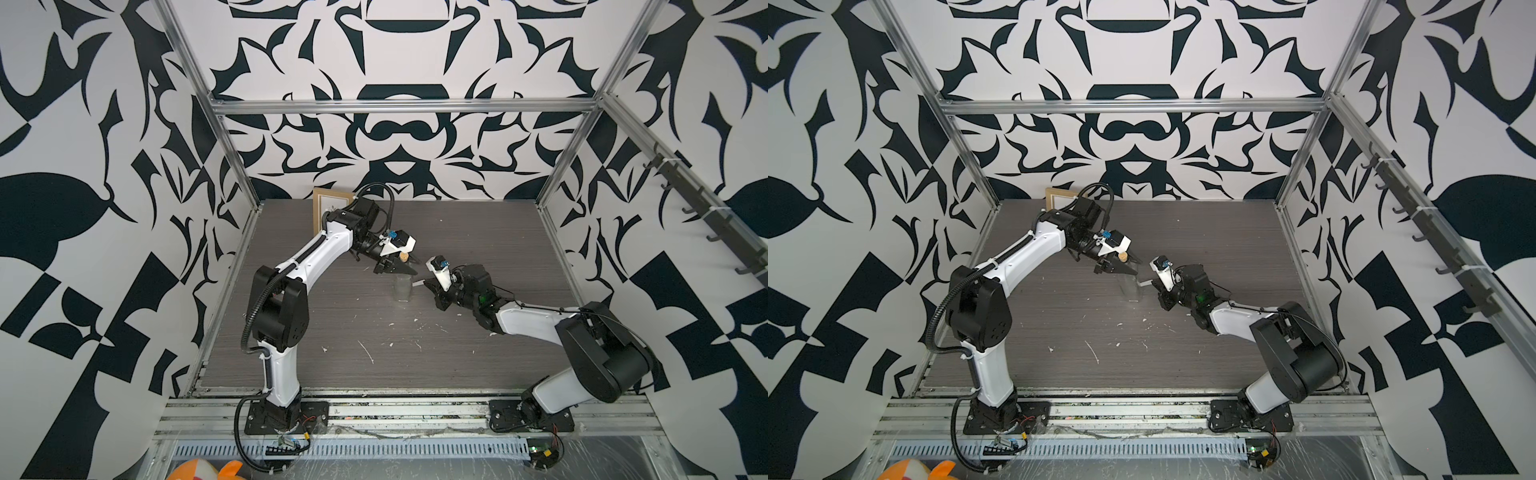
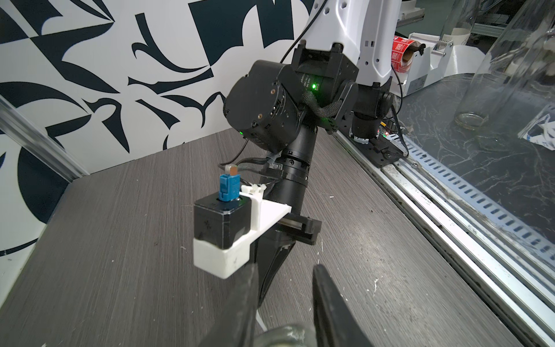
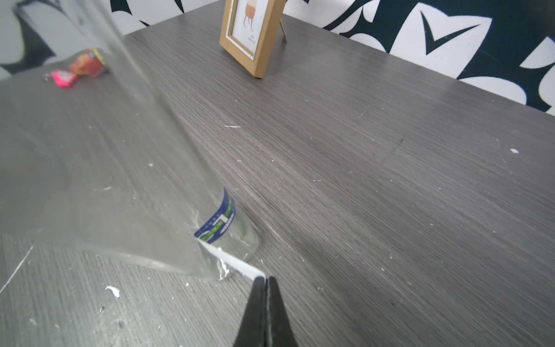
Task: Remove the label from the bottle
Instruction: Tear open the label from the bottle.
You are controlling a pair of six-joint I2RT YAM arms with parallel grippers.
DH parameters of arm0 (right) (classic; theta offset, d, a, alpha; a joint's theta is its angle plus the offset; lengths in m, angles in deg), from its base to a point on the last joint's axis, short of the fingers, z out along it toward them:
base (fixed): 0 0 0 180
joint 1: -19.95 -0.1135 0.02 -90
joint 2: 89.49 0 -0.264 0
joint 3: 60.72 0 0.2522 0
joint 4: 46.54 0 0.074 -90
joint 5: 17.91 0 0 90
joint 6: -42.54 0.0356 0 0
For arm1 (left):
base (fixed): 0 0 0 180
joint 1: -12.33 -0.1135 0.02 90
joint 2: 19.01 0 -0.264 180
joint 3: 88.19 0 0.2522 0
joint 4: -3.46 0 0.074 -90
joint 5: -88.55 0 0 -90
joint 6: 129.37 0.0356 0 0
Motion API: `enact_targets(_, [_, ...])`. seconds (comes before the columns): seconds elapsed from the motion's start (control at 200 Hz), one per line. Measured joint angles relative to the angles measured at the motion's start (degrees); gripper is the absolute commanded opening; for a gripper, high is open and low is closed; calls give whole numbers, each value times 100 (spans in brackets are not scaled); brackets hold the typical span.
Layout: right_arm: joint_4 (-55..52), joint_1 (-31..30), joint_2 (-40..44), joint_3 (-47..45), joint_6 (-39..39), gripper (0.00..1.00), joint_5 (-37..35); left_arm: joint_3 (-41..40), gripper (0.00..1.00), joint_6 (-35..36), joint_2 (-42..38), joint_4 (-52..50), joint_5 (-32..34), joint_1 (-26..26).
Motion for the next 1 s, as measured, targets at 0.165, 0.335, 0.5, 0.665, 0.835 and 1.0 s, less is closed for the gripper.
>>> enact_targets(0.165, [33,13,0,0,0,0,-28,0,0,17,13,-9,-44,2])
enact_targets(0.335, [46,20,0,0,0,0,-48,0,0,48,31,-15,-90,4])
enact_targets(0.5, [92,28,0,0,4,0,-61,0,0,55,33,-20,-107,9])
enact_targets(0.665, [122,50,0,0,4,0,-61,0,0,57,33,-20,-116,33])
enact_targets(0.835, [122,63,0,0,4,0,-68,0,0,63,33,-20,-122,52])
enact_targets(1.0, [122,90,0,0,4,0,-68,0,0,76,35,-20,-131,96])
